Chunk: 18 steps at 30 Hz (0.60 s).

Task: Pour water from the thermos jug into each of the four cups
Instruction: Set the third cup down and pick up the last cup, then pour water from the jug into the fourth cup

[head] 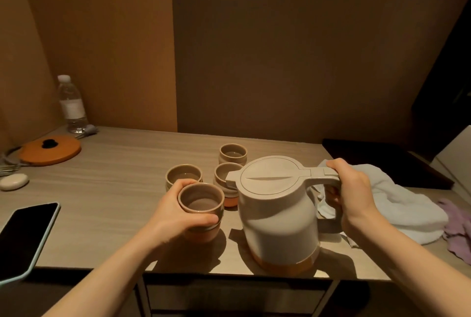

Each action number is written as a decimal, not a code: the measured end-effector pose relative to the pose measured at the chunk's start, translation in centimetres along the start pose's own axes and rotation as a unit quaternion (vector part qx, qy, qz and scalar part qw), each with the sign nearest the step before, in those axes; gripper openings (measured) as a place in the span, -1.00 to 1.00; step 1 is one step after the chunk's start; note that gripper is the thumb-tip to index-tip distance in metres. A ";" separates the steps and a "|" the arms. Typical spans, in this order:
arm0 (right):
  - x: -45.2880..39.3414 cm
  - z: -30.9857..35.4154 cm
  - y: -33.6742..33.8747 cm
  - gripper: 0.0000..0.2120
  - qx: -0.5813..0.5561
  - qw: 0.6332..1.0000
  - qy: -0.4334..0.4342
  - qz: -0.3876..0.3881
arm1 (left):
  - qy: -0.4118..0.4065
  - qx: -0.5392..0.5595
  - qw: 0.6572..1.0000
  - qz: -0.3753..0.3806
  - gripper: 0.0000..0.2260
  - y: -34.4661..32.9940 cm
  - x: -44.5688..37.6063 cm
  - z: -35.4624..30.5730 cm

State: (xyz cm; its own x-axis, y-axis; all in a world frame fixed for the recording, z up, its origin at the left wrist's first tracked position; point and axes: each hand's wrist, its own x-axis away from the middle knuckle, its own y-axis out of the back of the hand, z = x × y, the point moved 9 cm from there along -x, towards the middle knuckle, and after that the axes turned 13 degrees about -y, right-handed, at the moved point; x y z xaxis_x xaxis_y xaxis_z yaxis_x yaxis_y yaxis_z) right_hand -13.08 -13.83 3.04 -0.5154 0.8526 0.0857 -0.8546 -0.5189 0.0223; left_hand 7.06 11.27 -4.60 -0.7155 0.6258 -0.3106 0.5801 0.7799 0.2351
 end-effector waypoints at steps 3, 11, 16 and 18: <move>-0.2 0.2 -0.4 -0.70 0.013 1.000 -0.001 -0.001 | -0.014 -0.013 1.000 -0.017 -0.24 0.0 0.0 0.2; -0.5 1.4 -2.0 -0.58 0.027 1.000 0.005 0.014 | -0.064 -0.131 0.985 -0.095 -0.22 1.1 -0.2 -0.4; -0.8 1.8 -2.7 -0.60 0.036 0.999 0.013 0.020 | -0.083 -0.151 0.979 -0.105 -0.23 1.1 -0.6 -1.4; -1.0 2.0 -3.0 -0.62 0.038 0.999 0.014 0.026 | -0.081 -0.154 0.979 -0.106 -0.23 1.1 -0.7 -1.4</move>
State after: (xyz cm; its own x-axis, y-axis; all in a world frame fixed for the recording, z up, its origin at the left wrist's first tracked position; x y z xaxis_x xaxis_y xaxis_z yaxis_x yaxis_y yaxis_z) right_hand -9.93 -13.24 4.83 -0.5615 0.8253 0.0605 -0.8198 -0.5647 0.0949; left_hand 7.63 11.69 -2.81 -0.7218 0.4594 -0.5177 0.2625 0.8738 0.4094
